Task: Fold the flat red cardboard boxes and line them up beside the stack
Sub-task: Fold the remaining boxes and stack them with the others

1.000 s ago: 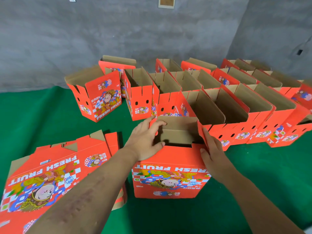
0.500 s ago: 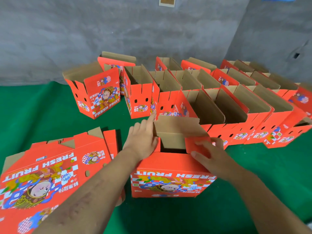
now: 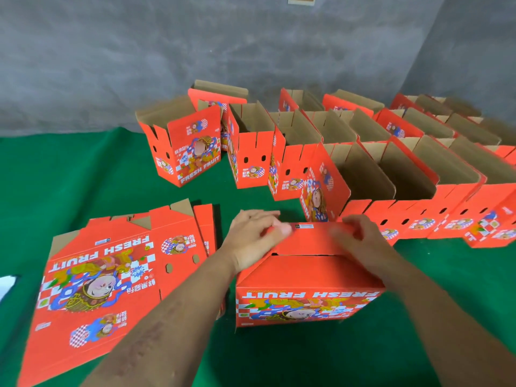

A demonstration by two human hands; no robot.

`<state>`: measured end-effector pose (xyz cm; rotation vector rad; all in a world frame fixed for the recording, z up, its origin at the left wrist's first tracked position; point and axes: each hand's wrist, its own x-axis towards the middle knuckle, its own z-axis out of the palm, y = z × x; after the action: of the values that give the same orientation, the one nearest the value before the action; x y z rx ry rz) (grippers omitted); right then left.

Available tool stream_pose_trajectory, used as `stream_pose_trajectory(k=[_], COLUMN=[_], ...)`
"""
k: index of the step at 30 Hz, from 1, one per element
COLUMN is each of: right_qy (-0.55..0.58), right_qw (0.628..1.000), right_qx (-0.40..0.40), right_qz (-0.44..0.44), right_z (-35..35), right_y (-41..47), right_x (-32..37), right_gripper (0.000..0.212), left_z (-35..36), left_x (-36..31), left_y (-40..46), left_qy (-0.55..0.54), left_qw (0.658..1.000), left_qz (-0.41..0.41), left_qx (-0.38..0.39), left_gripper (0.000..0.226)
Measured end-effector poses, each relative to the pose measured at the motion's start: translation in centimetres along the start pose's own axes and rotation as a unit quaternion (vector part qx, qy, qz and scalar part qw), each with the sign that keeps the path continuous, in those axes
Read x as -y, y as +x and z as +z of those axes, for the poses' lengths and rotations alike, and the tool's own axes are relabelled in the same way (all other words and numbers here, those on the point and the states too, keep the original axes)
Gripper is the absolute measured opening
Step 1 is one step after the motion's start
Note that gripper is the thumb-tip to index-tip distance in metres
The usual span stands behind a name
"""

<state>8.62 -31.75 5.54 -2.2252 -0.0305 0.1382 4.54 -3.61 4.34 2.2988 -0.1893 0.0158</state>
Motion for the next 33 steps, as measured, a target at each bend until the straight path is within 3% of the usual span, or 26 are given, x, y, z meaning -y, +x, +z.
stream_pose_trajectory(k=[3,8,10,12,14,15,17,18,19,21,23,26,29,31,33], right_qy=[-0.155,-0.310,-0.325,-0.285,-0.168,-0.107,-0.015,0.020,0.066,0.180,0.323,0.450,0.497,0.524,0.524], right_qw=[0.988,0.949,0.945,0.958,0.985,0.992,0.997,0.997,0.995,0.979,0.933,0.873,0.832,0.804,0.805], right_qx=[0.025,-0.039,-0.032,-0.008,0.030,0.043,0.032,0.011,-0.015,-0.023,0.000,0.052,0.141,0.164,0.149], right_qz=[-0.008,0.033,0.029,0.025,0.038,0.046,0.065,0.073,0.079,0.095,0.157,0.182,0.200,0.229,0.235], right_z=[0.5,1.7,1.7,1.1,0.4,0.0,-0.7,-0.9,-1.2,-2.6,-2.8,-2.8,-2.3,-2.0,-1.1], right_y=[-1.8,-1.9,-2.3,-2.1,-2.1,-2.2,-1.9,-1.6,-1.7,-2.5,-3.4,-4.3,-5.1,-5.2,-5.3], right_x=[-1.7,-0.4,-0.5,-0.4,-0.1,0.1,0.8,1.3,1.8,2.2,3.1,3.5,3.4,2.5,1.8], right_gripper=[0.083,0.093,0.095,0.092,0.085,0.081,0.079,0.076,0.071,0.058,0.055,0.061,0.074,0.070,0.058], left_z=[1.0,1.7,1.3,0.7,0.2,-0.2,-0.2,-0.4,-0.6,-1.3,-1.7,-1.7,-1.5,-1.6,-1.7], left_x=[-0.5,-1.0,-0.7,-0.6,-0.4,-0.4,-0.6,-0.8,-1.0,-1.6,-2.1,-2.4,-1.3,-0.4,1.0], left_y=[0.4,1.0,0.9,0.7,0.5,-0.1,-1.4,-2.0,-2.6,-3.4,-4.1,-5.8,-7.2,-7.3,-6.8], left_qy=[0.238,0.332,0.221,-0.044,-0.270,-0.319,-0.376,-0.393,-0.401,-0.419,-0.469,-0.522,-0.489,-0.486,-0.441], left_qw=[0.970,0.940,0.972,0.995,0.936,0.908,0.856,0.838,0.835,0.842,0.832,0.812,0.823,0.828,0.858], left_qz=[0.000,-0.080,-0.076,-0.070,-0.160,-0.225,-0.353,-0.378,-0.376,-0.326,-0.247,-0.096,0.023,0.054,0.053], left_qx=[0.051,0.026,0.013,-0.060,-0.160,-0.154,-0.038,0.003,0.000,-0.094,-0.164,-0.244,-0.287,-0.275,-0.258], left_gripper=[0.105,0.111,0.098,0.067,0.047,0.052,0.071,0.075,0.071,0.042,0.028,0.057,0.081,0.089,0.087])
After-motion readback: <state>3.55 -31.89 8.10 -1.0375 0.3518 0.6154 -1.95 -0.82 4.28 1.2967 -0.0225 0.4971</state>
